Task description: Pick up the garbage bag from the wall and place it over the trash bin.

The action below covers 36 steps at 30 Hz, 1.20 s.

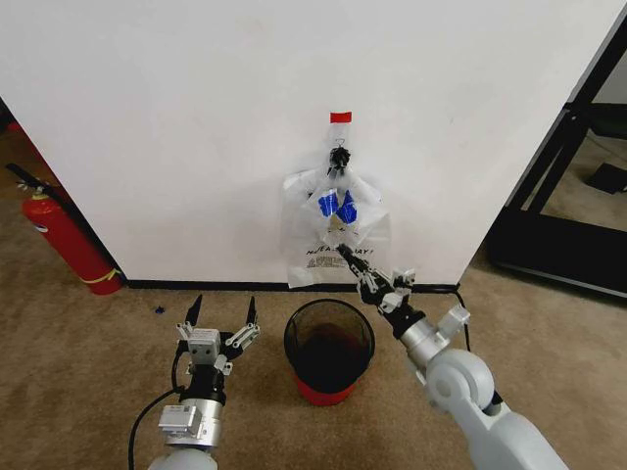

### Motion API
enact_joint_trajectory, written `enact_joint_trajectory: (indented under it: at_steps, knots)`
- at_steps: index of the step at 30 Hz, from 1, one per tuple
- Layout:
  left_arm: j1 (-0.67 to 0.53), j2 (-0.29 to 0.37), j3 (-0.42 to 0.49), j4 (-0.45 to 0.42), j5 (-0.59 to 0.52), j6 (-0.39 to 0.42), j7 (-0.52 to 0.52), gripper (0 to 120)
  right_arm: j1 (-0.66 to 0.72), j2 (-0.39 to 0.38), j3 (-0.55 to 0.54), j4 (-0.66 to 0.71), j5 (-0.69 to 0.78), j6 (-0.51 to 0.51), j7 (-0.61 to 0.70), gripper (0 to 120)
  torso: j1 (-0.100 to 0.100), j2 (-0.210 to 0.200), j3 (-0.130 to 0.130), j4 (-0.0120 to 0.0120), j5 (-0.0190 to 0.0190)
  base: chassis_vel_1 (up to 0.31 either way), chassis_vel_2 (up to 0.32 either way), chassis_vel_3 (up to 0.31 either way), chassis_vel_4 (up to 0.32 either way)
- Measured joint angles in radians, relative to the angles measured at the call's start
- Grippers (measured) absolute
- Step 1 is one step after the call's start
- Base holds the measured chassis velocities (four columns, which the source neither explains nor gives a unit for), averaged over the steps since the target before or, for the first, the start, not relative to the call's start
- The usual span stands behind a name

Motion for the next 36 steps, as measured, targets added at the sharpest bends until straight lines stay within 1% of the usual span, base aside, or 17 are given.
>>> enact_joint_trajectory:
  at_steps: [8, 25, 36]
  knots:
    - [0.0, 0.006, 0.003, -0.008, 0.0, -0.002, 0.0, 100, -0.089, -0.001, 0.023, 0.03, -0.061, 0.021, -0.021, 0, 0.0, 0.0, 0.0, 0.0, 0.0, 0.0, 0.0, 0.0, 0.0]
    - [-0.011, 0.014, 0.012, -0.018, -0.002, -0.003, 0.0, 100, -0.181, -0.017, 0.042, 0.054, -0.162, 0.071, -0.044, 0, 0.0, 0.0, 0.0, 0.0, 0.0, 0.0, 0.0, 0.0, 0.0]
    - [-0.011, 0.016, 0.021, -0.016, -0.002, -0.004, 0.0, 100, -0.27, -0.021, 0.074, 0.076, -0.238, 0.121, -0.074, 0, 0.0, 0.0, 0.0, 0.0, 0.0, 0.0, 0.0, 0.0, 0.0]
